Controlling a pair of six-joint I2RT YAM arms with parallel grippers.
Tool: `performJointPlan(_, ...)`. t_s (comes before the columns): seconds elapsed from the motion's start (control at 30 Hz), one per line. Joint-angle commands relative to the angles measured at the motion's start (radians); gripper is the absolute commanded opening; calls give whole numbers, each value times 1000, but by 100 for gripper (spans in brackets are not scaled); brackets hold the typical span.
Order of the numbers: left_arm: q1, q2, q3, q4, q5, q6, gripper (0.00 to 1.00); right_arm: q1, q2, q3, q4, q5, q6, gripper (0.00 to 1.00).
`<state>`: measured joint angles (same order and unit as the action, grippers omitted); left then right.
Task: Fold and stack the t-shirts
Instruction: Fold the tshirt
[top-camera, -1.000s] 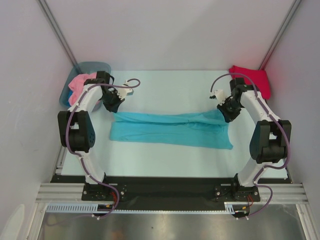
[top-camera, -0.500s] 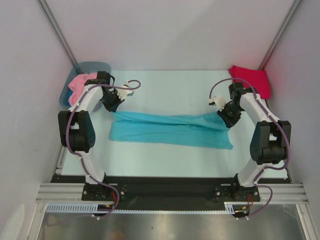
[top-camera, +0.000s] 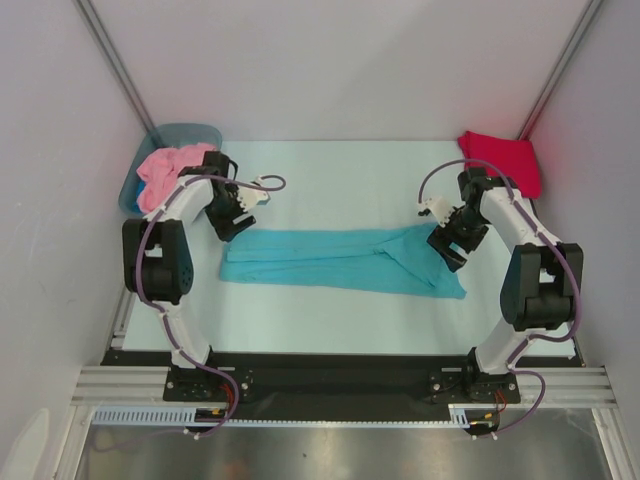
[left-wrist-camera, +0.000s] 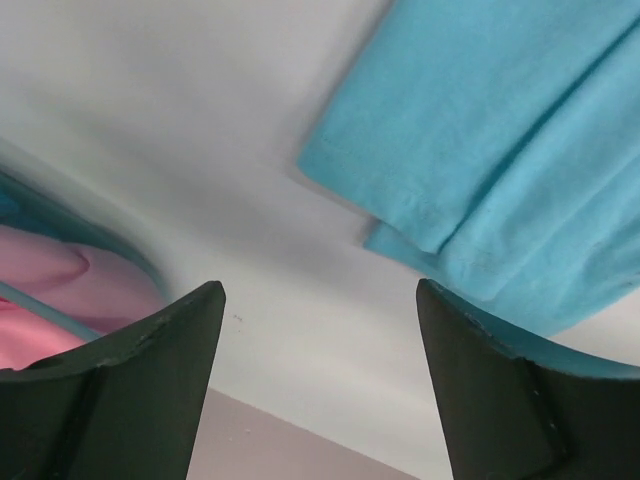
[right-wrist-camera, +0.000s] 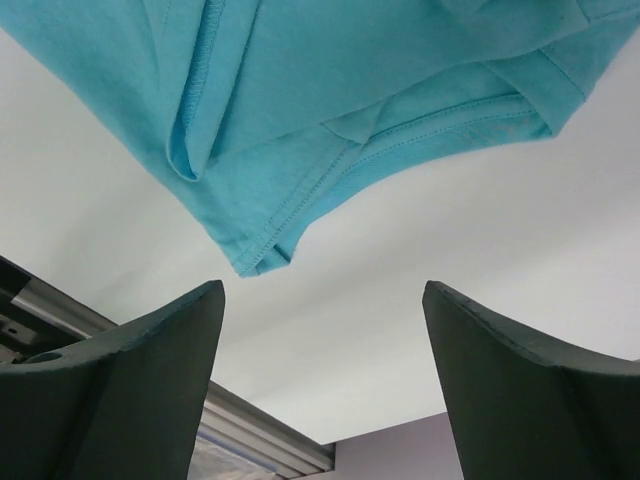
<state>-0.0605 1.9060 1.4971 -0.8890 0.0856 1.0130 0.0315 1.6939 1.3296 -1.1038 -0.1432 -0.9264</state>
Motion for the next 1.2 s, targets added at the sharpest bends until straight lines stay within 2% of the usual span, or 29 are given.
performJointPlan(0.0, -5, 13, -11, 76, -83, 6, 84, -18, -36, 13, -24, -1, -17, 85)
performJointPlan(0.03, -5, 16, -12, 96, -139, -1, 84, -22, -24, 19, -22, -2, -11, 83)
performJointPlan(0.17, -5, 27, -5, 177, -185, -57, 83, -53, 10, 52, 16, -10, 35, 78)
performJointPlan(0.37, -10, -1, 9, 242, -126, -135, 80, -53, 47, 135, 48, -59, 126, 63)
performJointPlan(0.47, -25, 13, 14, 248, -101, -154, 80, -39, 50, 143, 74, -65, 141, 59)
performJointPlan(0.57, -48, 25, -3, 248, -60, -156, 76, -35, 61, 151, 87, -47, 143, 43)
performJointPlan(0.6, -56, 30, -8, 246, -55, -151, 73, -35, 65, 155, 87, -44, 146, 30)
performJointPlan(0.63, -62, 30, -21, 248, -44, -149, 61, -35, 69, 163, 87, -39, 146, 26)
performJointPlan(0.7, -76, 39, -35, 248, -38, -151, 49, -35, 69, 171, 88, -35, 149, 21)
performJointPlan(0.73, -82, 41, -38, 243, -24, -151, 17, -35, 69, 174, 90, -32, 149, 20)
performJointPlan(0.77, -84, 44, -43, 240, -21, -149, 5, -35, 72, 175, 90, -30, 150, 20)
performJointPlan(0.8, -85, 44, -44, 233, -15, -152, 2, -35, 70, 178, 90, -24, 150, 21)
performJointPlan(0.83, -87, 42, -43, 219, 6, -149, 9, -35, 69, 178, 91, -19, 150, 22)
performJointPlan(0.87, -87, 42, -38, 202, 22, -140, 21, -35, 66, 175, 91, -16, 152, 22)
performJointPlan(0.9, -87, 39, -34, 173, 31, -133, 40, -35, 64, 174, 90, -18, 152, 24)
performJointPlan(1.07, -90, 33, -17, 110, 80, -100, 41, 4, 72, 174, 64, -30, 153, 27)
performJointPlan(1.13, -90, 30, -5, 98, 83, -105, 43, 28, 73, 172, 59, -44, 173, 20)
performJointPlan(1.17, -91, 30, -3, 96, 86, -116, 43, 37, 73, 169, 59, -65, 179, 13)
